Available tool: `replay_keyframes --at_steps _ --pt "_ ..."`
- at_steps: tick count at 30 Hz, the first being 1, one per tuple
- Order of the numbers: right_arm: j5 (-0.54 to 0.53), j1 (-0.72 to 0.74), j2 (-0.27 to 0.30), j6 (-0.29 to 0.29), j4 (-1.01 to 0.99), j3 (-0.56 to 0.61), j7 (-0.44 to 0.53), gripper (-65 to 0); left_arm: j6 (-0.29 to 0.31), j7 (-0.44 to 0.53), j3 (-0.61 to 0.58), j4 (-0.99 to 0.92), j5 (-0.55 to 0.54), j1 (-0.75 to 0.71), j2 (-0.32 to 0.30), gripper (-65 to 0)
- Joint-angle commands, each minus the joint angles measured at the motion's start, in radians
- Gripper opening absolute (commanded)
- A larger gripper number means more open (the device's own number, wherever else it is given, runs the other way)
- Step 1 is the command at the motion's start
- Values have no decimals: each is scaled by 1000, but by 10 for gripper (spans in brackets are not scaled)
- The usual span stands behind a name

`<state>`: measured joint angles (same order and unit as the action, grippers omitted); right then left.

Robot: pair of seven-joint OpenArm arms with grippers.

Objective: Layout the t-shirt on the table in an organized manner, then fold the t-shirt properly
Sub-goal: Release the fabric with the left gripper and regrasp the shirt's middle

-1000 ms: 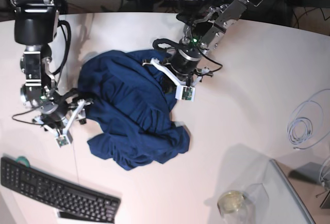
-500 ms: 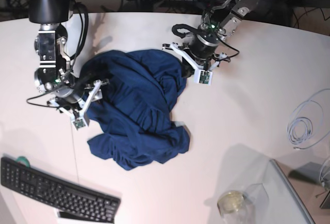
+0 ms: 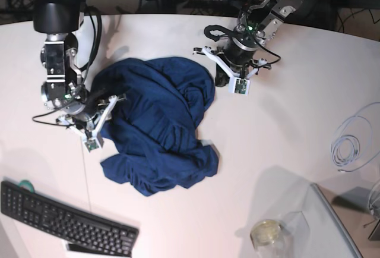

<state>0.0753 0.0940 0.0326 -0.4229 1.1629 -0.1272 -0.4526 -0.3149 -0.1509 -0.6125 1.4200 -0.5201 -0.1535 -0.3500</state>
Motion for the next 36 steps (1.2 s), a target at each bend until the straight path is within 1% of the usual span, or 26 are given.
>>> replay_keyframes --at_steps 1,2,4,7,9,11,13,17,23,24,25,28,30,33,34,35,36 --pt "-7 20 5 5 19 -2 18 -593 0 17 4 14 10 10 -17 -650" --pt "-7 17 5 5 30 -2 16 -647 0 17 4 14 10 10 -21 -650" --pt "-7 -4 5 5 70 -4 15 -647 0 17 4 14 10 10 -22 -650" --pt "-7 -79 5 5 206 -4 13 -642 0 17 4 14 10 10 -25 -642" --pt "-7 -144 5 5 308 -4 11 -642 0 17 4 14 10 10 -31 -566" --pt "-7 -198 5 5 398 -4 -7 -642 0 17 4 15 10 10 -31 -520" --pt "-7 -247 5 5 489 -7 -15 -642 0 18 4 20 10 13 -30 -492" --pt "-10 -317 0 3 624 -52 -16 -642 0 15 4 21 10 64 -25 -485" --pt "-10 -339 5 2 647 -56 -65 -642 0 9 -7 3 12 223 -21 -477" --pt "-10 -340 5 2 647 -56 -65 -642 0 -6 -7 -2 12 249 -21 -461" --pt "-10 -342 5 2 647 -56 -65 -642 0 -36 -7 -6 12 280 -19 -429" --pt "-10 -342 5 2 647 -52 -65 -642 3 -131 -30 -26 27 378 -1 -314" --pt "-10 -342 3 2 647 -50 -65 -642 4 -169 -103 -43 108 447 1 -242" --pt "-9 -342 3 2 645 -48 -65 -642 6 -186 -246 -74 219 529 21 -179" --pt "-9 -342 3 2 645 -48 -65 -642 18 -187 -277 -87 229 553 30 -168" --pt "-9 -340 3 2 645 -48 -65 -642 49 -187 -297 -106 226 570 36 -158" --pt "-9 -340 3 2 645 -48 -65 -642 101 -187 -304 -120 225 581 45 -146"
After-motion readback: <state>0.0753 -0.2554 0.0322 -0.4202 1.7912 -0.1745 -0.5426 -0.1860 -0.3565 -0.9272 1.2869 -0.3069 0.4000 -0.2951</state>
